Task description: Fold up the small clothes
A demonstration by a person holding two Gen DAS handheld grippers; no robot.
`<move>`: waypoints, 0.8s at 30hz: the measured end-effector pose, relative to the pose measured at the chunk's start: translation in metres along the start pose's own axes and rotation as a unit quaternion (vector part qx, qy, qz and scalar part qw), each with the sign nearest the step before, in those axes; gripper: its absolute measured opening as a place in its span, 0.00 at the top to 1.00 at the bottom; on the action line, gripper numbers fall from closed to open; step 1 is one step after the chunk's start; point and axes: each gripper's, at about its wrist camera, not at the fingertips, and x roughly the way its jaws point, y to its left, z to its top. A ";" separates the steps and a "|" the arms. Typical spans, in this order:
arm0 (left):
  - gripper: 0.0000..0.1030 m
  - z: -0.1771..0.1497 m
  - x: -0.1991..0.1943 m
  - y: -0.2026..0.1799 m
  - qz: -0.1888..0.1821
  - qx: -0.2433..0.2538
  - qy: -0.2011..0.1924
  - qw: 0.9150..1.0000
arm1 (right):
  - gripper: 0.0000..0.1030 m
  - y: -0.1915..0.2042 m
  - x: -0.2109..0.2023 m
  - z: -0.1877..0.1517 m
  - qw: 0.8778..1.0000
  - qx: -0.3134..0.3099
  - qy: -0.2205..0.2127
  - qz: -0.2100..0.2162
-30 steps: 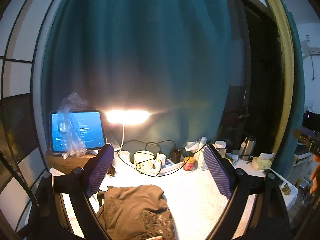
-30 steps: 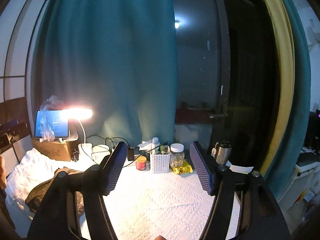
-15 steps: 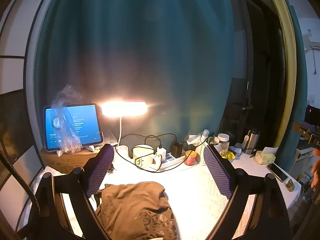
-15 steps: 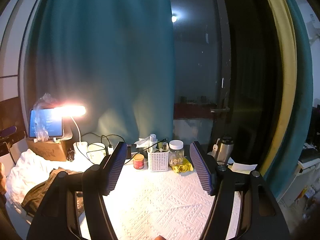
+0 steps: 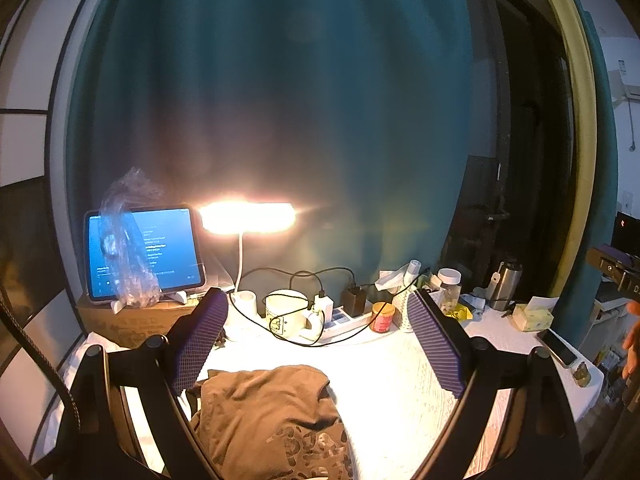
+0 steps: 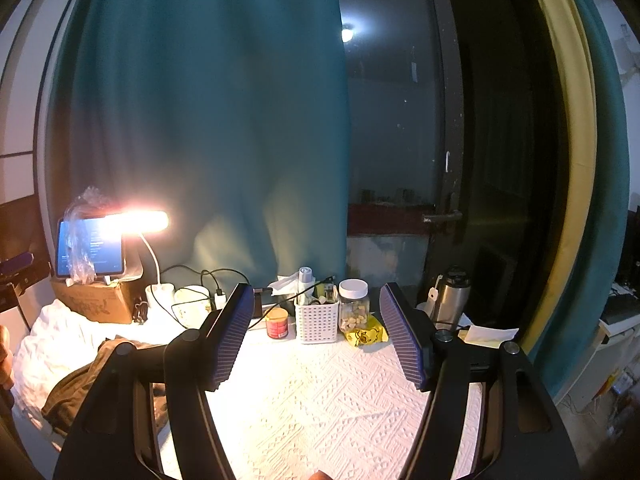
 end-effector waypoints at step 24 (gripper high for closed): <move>0.12 0.004 -0.002 -0.001 0.005 0.012 0.001 1.000 | 0.33 0.000 0.003 0.000 1.000 0.003 0.001 0.000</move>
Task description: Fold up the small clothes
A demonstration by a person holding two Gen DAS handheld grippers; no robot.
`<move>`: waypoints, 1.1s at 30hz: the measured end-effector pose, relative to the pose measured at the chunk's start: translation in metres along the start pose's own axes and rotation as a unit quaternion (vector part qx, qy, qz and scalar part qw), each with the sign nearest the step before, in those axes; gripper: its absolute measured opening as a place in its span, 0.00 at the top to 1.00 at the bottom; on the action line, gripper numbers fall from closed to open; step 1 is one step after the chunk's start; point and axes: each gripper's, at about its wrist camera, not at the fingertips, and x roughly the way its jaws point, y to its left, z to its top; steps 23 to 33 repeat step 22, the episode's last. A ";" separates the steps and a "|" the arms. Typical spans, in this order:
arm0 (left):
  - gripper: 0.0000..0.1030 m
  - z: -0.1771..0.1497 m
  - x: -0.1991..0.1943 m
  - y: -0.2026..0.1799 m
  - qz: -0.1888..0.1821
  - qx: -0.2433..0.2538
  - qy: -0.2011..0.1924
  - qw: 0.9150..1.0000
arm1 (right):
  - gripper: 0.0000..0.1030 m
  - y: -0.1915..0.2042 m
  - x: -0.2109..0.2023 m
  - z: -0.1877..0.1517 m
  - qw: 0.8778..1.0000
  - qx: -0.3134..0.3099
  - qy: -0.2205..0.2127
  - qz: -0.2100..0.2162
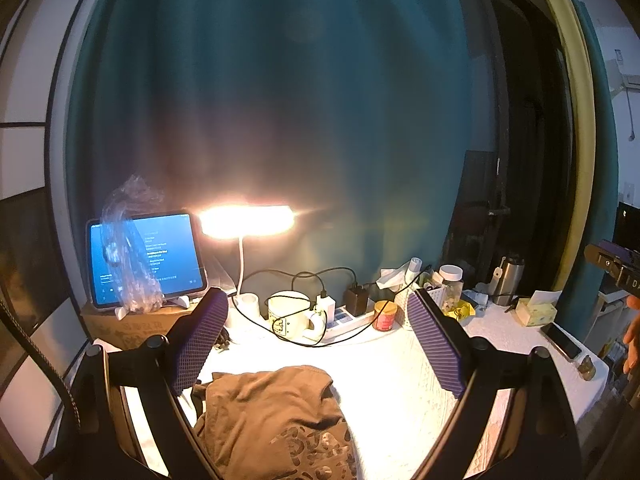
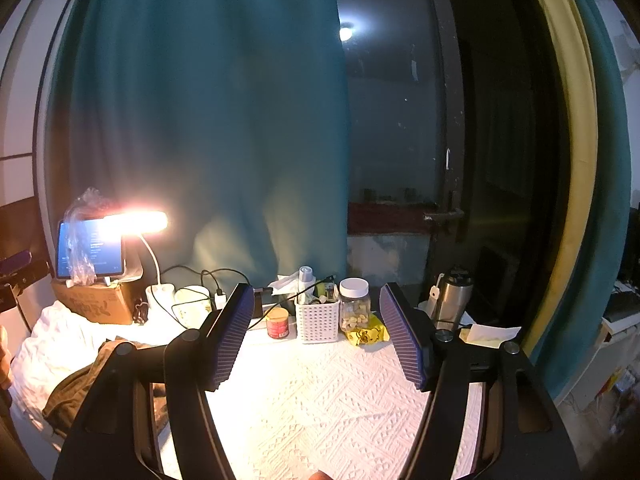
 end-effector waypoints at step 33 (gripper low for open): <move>0.12 -0.001 0.001 -0.007 -0.006 0.008 0.000 1.000 | 0.33 0.001 0.001 -0.006 1.000 0.003 0.006 -0.003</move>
